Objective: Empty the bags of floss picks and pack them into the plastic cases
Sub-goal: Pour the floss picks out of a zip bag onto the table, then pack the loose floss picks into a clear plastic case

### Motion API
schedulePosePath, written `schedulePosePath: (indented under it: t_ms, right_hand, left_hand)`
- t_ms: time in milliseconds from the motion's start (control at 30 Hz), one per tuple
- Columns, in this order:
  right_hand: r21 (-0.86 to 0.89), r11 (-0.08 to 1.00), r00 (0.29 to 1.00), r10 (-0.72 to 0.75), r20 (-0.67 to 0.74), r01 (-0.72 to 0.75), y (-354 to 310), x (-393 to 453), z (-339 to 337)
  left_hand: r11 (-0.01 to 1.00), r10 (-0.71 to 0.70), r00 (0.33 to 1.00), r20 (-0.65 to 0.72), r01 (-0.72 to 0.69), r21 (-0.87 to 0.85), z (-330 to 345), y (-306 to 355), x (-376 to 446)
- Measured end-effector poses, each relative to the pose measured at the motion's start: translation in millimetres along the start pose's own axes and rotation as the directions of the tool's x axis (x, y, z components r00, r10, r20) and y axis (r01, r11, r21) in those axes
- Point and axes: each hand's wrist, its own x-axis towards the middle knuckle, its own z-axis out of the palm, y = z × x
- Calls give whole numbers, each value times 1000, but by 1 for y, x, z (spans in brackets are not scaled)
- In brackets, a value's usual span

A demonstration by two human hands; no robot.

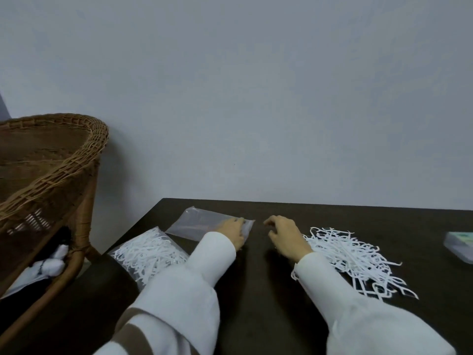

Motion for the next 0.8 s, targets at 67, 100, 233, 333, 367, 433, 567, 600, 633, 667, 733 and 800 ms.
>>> schedulePosePath:
  t_ms: [67, 100, 233, 333, 367, 433, 567, 600, 633, 667, 733, 800]
  right_hand:
    - [-5, 1000, 1000, 11, -18, -11, 9, -6, -15]
    - [-11, 1000, 999, 21, -29, -22, 14, -11, -25]
    - [-17, 998, 996, 65, -60, -67, 35, -31, -61]
    - [-28, 993, 991, 112, -72, -114, 59, -47, -84]
    - [-29, 991, 988, 131, -78, -133, 66, -52, -90]
    - [-27, 983, 979, 181, -96, -184, 84, -63, -104]
    - [-36, 963, 957, 258, -135, -265, 116, -81, -126]
    - [-51, 955, 948, 280, -152, -291, 125, -86, -132]
    - [-63, 947, 939, 301, -166, -315, 133, -90, -137]
    - [-78, 937, 929, 324, -177, -341, 142, -93, -142]
    - [-129, 916, 915, 350, -201, -379, 157, -100, -151]
    - [-183, 887, 893, 374, -251, -423, 172, -104, -156]
  left_hand:
    - [997, 75, 997, -13, -75, -16, 6, 24, -4]
    - [993, 116, 993, -18, -117, -30, 9, 38, -6]
    - [966, 252, 967, -31, -253, -45, 22, 93, -8]
    - [943, 320, 947, -13, -320, -93, 32, 135, -9]
    - [936, 338, 941, -9, -337, -97, 36, 146, -10]
    - [917, 385, 923, -4, -383, -106, 44, 173, -12]
    - [876, 467, 884, 0, -463, -134, 63, 211, -15]
    - [872, 479, 878, 9, -475, -118, 68, 222, -15]
    - [873, 486, 874, 17, -484, -63, 71, 229, -17]
    - [866, 500, 866, 24, -500, 6, 75, 237, -18]
    - [839, 534, 843, 62, -538, 83, 83, 246, -22]
    - [809, 566, 813, 139, -580, 96, 95, 247, -26]
